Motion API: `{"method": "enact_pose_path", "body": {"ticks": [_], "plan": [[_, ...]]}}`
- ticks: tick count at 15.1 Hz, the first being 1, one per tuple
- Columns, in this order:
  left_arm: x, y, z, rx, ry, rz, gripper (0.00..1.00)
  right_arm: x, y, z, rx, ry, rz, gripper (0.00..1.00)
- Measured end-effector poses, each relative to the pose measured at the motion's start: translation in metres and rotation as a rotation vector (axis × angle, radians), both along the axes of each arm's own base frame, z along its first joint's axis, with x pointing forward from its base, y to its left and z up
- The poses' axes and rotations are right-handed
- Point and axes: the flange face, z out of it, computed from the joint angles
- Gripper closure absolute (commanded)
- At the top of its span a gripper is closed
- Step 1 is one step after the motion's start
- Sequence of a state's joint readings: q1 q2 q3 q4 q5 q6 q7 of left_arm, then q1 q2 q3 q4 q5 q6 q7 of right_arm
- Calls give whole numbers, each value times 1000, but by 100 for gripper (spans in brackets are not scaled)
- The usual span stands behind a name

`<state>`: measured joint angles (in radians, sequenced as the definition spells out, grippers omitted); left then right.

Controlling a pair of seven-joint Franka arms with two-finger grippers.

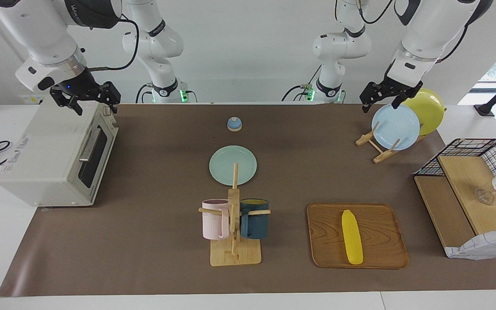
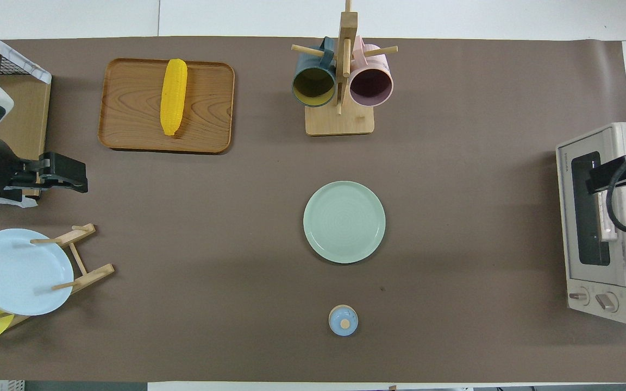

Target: Put corn in oven

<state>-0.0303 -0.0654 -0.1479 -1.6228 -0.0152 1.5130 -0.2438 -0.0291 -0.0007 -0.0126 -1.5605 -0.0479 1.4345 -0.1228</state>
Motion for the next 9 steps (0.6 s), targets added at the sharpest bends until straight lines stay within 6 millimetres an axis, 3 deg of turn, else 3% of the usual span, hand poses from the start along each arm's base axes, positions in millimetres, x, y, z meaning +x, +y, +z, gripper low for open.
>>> {"method": "enact_pose_path", "body": {"ticks": [1, 2, 3, 6, 9], "plan": [[2, -1, 1, -3, -14, -1, 0, 0, 0, 0, 0, -1, 0, 59], [4, -2, 0, -8, -22, -5, 0, 1, 0, 0, 0, -6, 3, 90], [6, -3, -2, -15, -23, -11, 0, 2, 1, 1, 1, -14, 11, 100], [23, -5, -21, -29, -11, -20, 0, 5, -1, -6, 18, -25, 48, 100], [68, -8, -60, -47, 21, -30, 0, 8, -4, -25, 21, -45, 56, 100]]}}
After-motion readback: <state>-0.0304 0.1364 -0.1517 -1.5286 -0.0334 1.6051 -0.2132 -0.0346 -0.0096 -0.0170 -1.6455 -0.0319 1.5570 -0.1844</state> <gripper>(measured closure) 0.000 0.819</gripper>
